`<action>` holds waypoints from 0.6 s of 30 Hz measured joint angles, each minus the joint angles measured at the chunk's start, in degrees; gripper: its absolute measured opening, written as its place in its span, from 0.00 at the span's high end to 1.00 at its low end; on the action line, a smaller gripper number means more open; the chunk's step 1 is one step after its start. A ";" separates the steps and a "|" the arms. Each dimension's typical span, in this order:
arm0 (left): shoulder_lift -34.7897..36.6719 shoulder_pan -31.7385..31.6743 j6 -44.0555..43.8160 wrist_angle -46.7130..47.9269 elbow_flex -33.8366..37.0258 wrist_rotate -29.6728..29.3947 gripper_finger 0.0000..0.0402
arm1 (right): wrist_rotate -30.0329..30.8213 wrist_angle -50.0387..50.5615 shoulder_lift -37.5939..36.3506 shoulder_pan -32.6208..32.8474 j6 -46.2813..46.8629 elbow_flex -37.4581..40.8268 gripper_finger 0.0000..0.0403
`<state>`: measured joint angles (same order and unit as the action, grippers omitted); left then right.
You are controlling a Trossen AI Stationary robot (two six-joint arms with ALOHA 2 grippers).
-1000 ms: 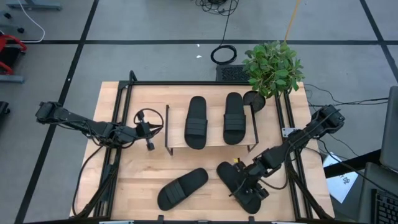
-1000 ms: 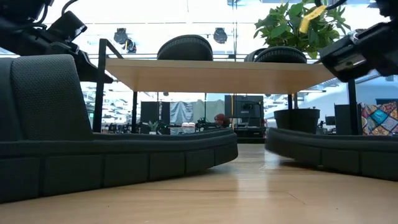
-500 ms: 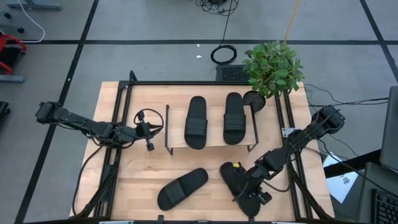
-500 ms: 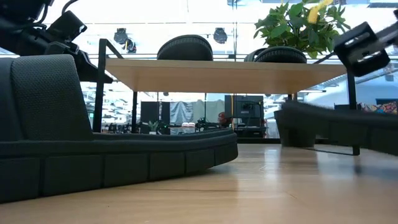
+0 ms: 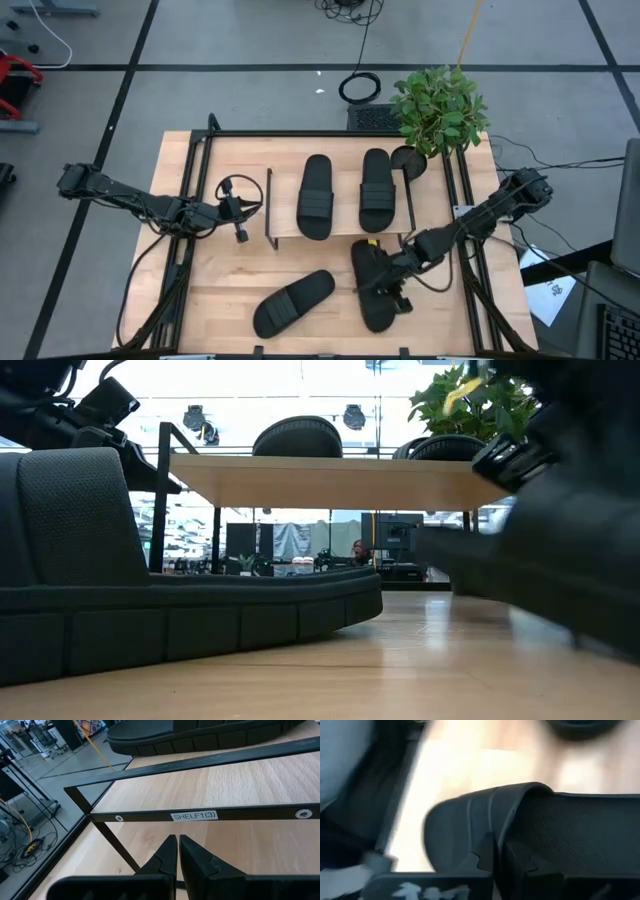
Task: Pick and place slides into the shelf
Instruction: Put the black slides under the shelf
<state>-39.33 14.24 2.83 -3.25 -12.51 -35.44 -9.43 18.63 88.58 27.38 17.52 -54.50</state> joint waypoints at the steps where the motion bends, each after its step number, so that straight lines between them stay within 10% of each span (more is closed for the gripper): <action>1: 0.02 0.00 -0.02 0.00 0.00 0.00 0.95 | 0.97 0.65 0.00 -1.04 0.04 0.00 0.99; 10: 0.00 -0.02 -0.11 0.00 0.00 0.00 0.95 | 2.03 1.09 -0.02 -5.15 -2.49 -0.04 0.96; 18: 0.02 -0.02 -0.11 0.02 0.02 0.00 0.95 | 1.64 0.50 -1.41 -5.25 -3.69 0.00 0.67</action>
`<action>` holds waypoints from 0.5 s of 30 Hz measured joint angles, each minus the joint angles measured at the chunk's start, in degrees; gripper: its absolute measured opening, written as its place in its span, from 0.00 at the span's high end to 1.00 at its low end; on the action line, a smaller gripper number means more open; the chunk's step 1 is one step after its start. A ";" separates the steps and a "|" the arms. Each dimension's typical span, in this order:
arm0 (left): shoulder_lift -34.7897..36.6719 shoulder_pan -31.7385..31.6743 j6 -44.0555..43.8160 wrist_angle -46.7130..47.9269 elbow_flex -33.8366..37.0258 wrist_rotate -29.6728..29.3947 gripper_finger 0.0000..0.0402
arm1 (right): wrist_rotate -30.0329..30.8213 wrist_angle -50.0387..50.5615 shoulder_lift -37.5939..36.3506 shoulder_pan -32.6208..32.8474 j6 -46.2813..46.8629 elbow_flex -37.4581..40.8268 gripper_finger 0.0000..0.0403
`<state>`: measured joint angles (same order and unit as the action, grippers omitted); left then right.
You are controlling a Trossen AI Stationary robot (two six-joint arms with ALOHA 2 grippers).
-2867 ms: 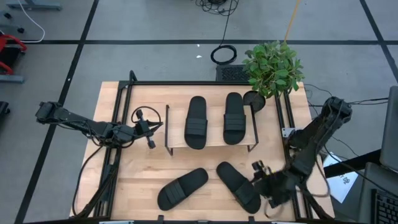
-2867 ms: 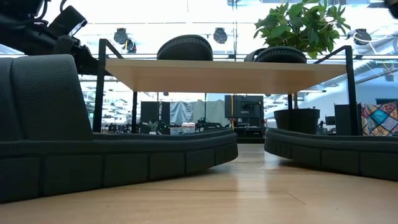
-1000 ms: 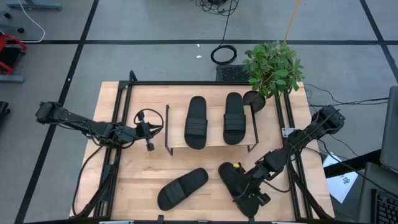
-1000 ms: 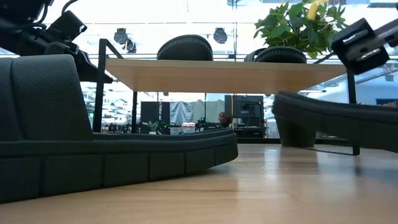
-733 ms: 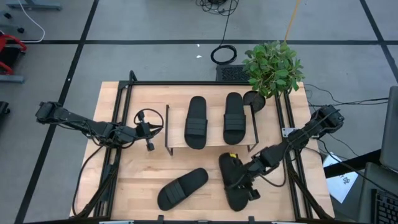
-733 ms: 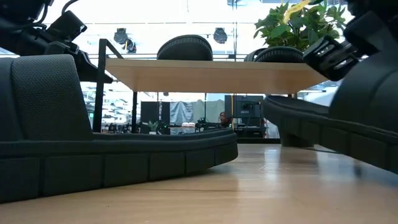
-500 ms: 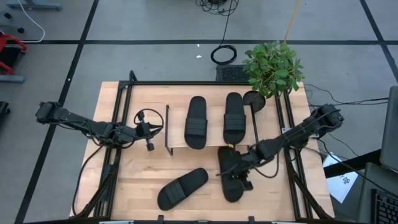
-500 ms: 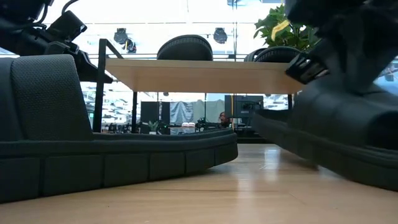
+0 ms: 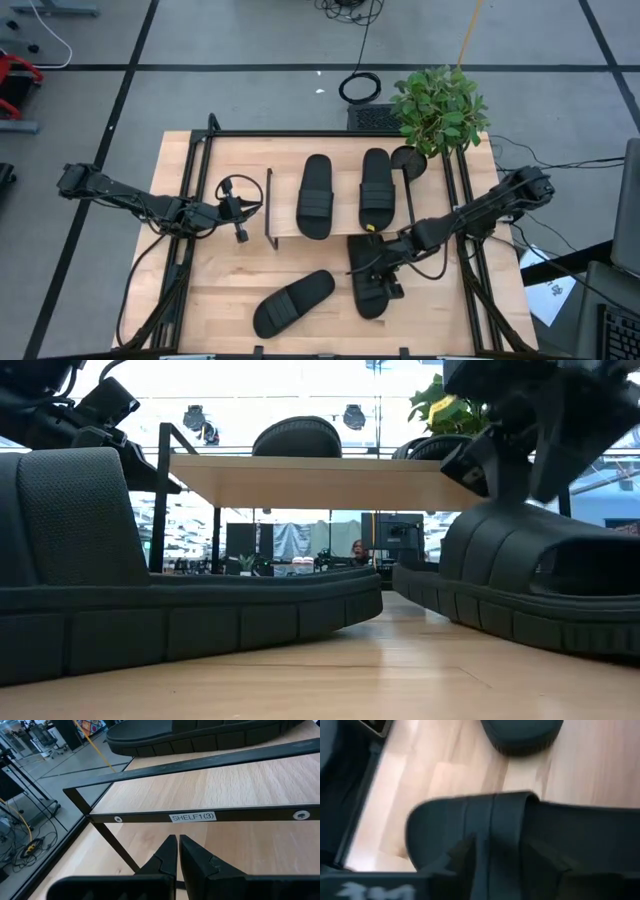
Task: Pick and place slides into the shelf
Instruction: Put the black slides under the shelf
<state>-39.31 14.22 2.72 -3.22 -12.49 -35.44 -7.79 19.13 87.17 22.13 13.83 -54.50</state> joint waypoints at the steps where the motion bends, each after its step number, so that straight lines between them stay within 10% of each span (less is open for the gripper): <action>1: 0.00 0.02 0.00 0.00 0.00 0.00 0.95 | 0.16 -0.36 -0.61 0.02 0.05 0.00 0.63; 15: 0.00 0.02 0.00 0.00 0.00 0.00 0.95 | 10.91 -1.44 -7.90 9.93 -2.12 -0.03 0.44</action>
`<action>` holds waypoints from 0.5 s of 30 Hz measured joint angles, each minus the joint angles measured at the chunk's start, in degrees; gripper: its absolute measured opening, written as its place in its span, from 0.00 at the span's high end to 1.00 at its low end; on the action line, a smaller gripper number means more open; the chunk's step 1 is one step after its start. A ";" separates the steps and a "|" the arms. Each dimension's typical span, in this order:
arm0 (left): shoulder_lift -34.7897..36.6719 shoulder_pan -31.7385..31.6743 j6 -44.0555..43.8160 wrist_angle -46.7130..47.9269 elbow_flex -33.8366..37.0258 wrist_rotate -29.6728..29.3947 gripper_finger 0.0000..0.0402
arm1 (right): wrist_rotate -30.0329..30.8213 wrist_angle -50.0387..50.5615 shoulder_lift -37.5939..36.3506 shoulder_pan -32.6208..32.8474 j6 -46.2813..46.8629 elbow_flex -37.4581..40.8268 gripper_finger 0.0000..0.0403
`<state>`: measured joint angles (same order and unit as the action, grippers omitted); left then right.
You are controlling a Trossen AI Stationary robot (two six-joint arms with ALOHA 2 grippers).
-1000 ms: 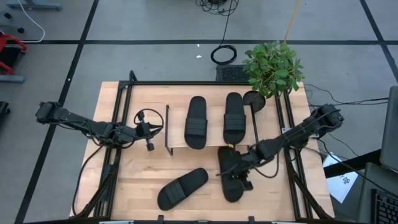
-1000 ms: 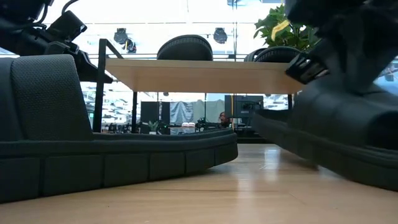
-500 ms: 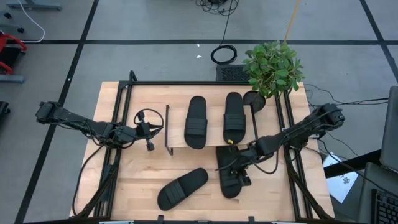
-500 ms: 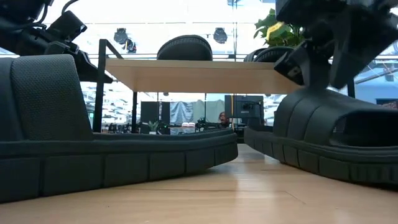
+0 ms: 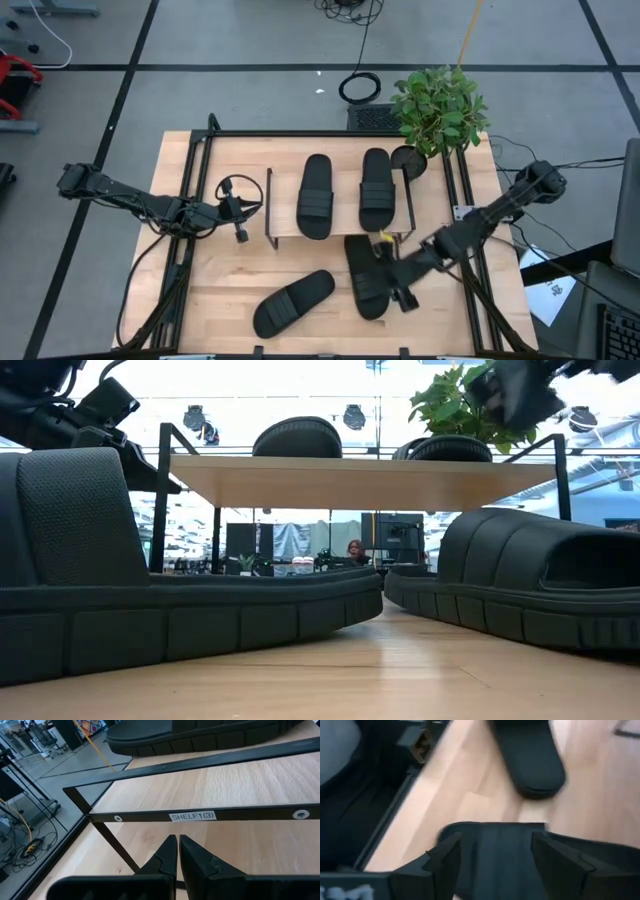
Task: Pick and place slides into the shelf
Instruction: Put the black slides under the shelf
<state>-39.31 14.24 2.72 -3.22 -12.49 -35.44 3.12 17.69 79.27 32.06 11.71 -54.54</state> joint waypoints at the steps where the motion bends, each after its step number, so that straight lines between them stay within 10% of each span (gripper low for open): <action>1: -0.02 0.00 0.00 0.00 0.00 0.00 0.95 | 1.55 -0.11 -0.05 1.80 -0.10 -0.01 0.45; 15: -0.01 0.00 0.00 0.04 0.00 0.00 0.95 | 44.61 2.23 0.77 28.19 5.58 -0.85 0.66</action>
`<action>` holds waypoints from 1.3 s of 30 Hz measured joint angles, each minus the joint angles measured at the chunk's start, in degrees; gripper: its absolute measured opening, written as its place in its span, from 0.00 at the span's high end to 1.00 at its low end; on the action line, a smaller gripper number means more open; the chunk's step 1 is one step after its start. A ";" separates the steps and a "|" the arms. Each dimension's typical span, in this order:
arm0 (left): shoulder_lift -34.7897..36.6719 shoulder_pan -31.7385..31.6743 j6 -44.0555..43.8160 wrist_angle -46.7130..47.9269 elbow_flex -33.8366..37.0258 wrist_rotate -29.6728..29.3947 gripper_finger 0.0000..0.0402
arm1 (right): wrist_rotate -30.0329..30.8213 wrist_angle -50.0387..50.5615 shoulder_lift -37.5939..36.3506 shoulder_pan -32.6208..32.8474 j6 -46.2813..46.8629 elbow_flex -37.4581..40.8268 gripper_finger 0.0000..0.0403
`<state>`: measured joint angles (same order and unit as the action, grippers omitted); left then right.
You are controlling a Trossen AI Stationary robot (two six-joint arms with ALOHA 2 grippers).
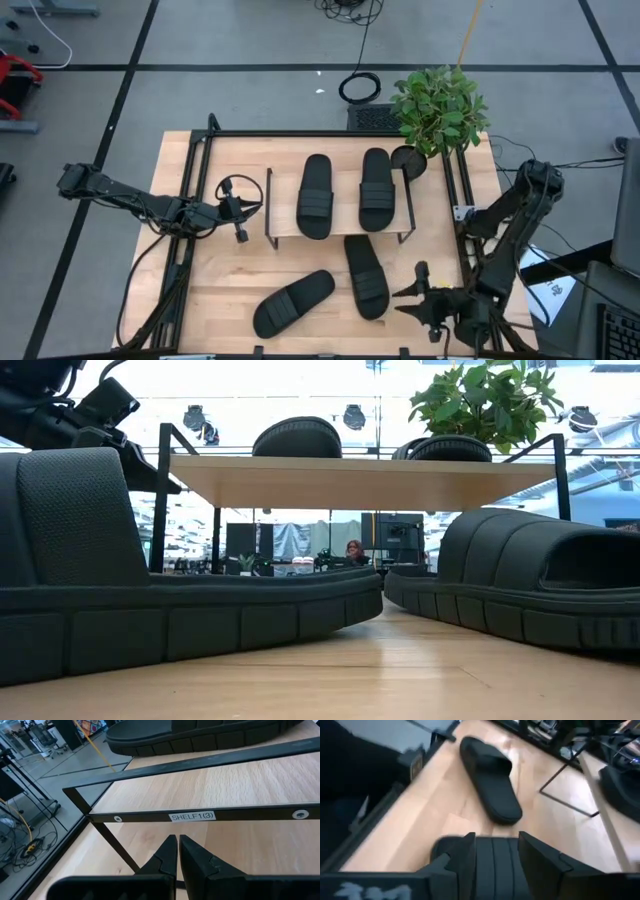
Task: Pick and place slides into the shelf
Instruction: Put the black slides under the shelf
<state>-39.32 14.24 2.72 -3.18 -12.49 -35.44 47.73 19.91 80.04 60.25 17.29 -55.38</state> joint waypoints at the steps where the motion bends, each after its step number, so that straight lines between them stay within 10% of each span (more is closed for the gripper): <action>1: -0.01 0.00 0.00 0.00 0.00 0.00 0.95 | -0.39 -0.42 0.29 0.20 0.09 0.72 0.67; 7: 0.01 0.00 -0.16 0.00 0.00 0.00 0.95 | -10.04 -17.59 1.42 -1.22 -2.20 8.62 0.73; 14: 0.01 0.00 -0.91 -0.02 0.00 0.00 0.95 | -4.29 -27.24 2.43 -4.78 -13.57 10.78 0.72; 26: -0.01 0.00 -1.07 0.00 0.00 0.00 0.95 | 1.27 -20.51 12.70 -5.86 -8.07 8.34 0.44; 39: -0.01 0.00 -1.79 -0.02 0.00 0.00 0.95 | 4.93 6.00 27.18 -7.48 2.22 -8.49 0.43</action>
<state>-39.33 14.24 0.93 -3.20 -12.49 -35.44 52.65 25.91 107.22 52.77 19.51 -63.87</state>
